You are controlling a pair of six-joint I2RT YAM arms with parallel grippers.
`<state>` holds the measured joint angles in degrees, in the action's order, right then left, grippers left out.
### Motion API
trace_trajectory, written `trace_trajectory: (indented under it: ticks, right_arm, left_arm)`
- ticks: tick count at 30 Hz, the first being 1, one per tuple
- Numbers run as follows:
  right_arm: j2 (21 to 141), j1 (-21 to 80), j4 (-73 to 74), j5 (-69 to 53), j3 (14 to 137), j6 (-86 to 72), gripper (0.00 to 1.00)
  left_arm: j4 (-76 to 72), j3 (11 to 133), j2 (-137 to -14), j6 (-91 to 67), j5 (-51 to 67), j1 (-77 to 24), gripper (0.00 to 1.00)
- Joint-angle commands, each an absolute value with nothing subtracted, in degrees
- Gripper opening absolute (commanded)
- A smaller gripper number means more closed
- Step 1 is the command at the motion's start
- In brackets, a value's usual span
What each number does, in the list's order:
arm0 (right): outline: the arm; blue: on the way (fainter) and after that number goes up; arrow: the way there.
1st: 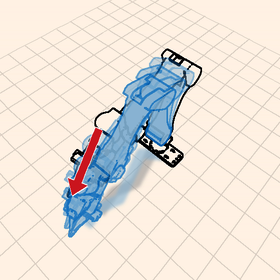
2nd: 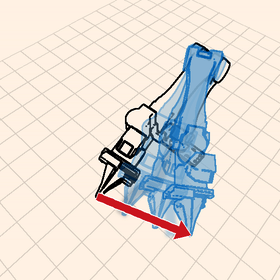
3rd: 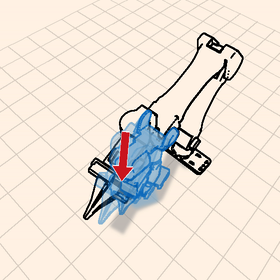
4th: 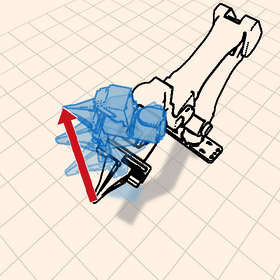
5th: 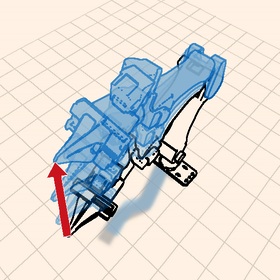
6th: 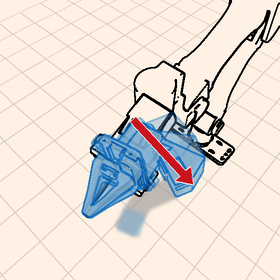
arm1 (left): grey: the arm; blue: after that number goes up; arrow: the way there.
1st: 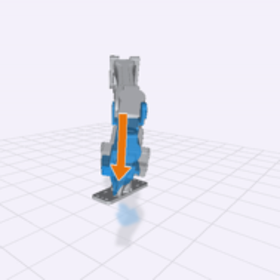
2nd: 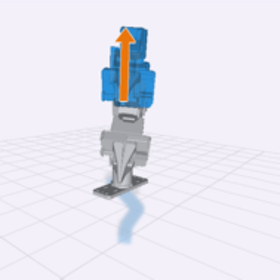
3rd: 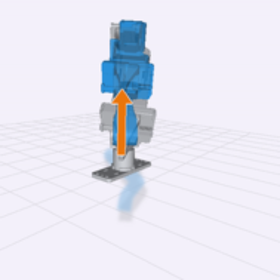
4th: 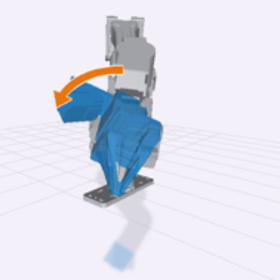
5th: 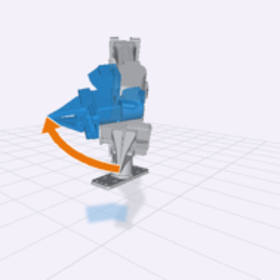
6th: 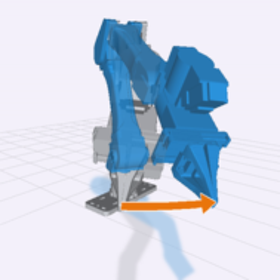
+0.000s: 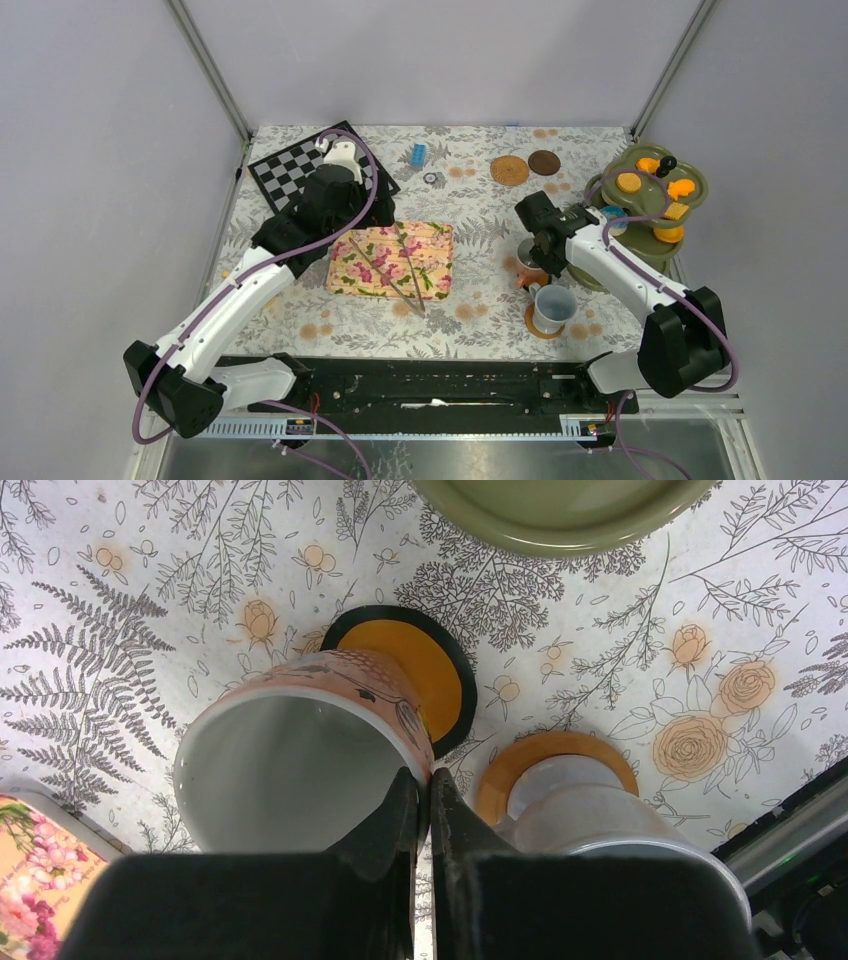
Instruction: Serve the afternoon tea
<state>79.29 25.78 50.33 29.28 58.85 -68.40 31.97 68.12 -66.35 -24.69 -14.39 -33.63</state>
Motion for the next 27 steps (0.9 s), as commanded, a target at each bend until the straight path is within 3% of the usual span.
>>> trace_trajectory:
  ticks: [1, 27]
  right_arm:
    - [79.3, 25.3, 49.8, 30.9, 59.9, -72.4, 0.00]
    - [75.8, 24.1, 51.5, 30.2, 55.6, -72.7, 0.01]
  left_arm:
    - [28.4, 68.1, -64.5, -23.4, -16.2, -33.5, 0.99]
    - [28.8, 67.9, -64.4, -23.2, -17.9, -33.6, 0.99]
